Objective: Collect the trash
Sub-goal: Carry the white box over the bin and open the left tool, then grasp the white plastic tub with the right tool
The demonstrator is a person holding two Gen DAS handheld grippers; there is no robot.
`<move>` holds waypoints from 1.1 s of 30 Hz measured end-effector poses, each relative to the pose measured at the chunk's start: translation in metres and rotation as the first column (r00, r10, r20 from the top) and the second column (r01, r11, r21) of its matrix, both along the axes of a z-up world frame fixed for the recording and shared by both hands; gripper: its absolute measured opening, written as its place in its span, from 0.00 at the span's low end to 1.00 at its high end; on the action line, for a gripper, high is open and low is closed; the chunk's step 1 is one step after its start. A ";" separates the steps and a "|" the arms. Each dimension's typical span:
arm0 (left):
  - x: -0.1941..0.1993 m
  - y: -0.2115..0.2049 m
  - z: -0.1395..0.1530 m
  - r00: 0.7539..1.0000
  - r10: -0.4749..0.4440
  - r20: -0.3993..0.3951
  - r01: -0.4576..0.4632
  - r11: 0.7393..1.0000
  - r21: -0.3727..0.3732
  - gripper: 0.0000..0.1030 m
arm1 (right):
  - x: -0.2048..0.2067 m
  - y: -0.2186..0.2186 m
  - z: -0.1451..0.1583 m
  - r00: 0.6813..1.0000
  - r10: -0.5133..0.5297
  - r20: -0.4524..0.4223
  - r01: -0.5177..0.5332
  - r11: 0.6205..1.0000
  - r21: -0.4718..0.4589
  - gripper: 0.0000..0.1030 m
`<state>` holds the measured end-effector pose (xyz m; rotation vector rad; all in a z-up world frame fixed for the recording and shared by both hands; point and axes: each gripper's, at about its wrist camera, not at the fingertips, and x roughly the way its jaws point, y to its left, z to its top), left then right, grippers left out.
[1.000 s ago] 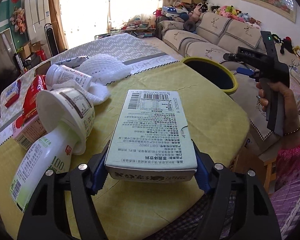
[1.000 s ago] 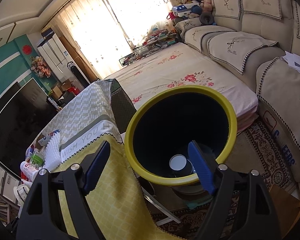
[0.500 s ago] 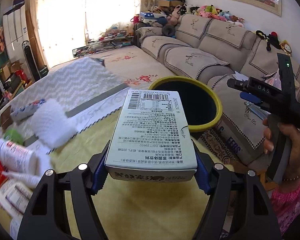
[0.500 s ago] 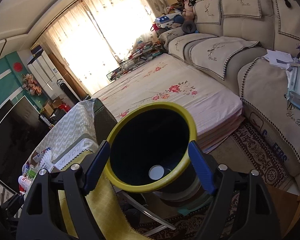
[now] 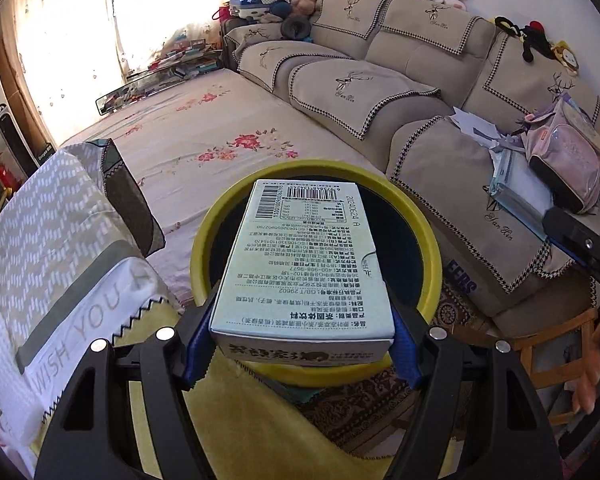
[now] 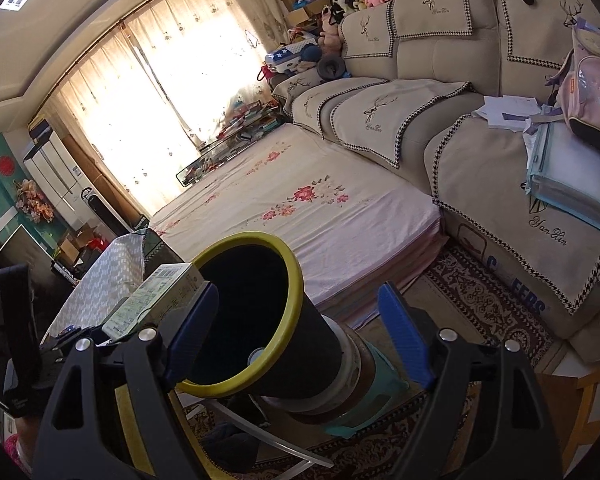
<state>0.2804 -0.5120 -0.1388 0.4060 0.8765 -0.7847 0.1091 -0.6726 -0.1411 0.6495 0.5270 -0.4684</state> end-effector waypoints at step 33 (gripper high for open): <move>-0.139 0.431 0.116 0.697 0.652 0.298 -0.591 0.758 -0.275 0.95 | 0.101 0.218 0.006 0.796 0.602 -0.066 -0.605 0.796 -0.035 0.77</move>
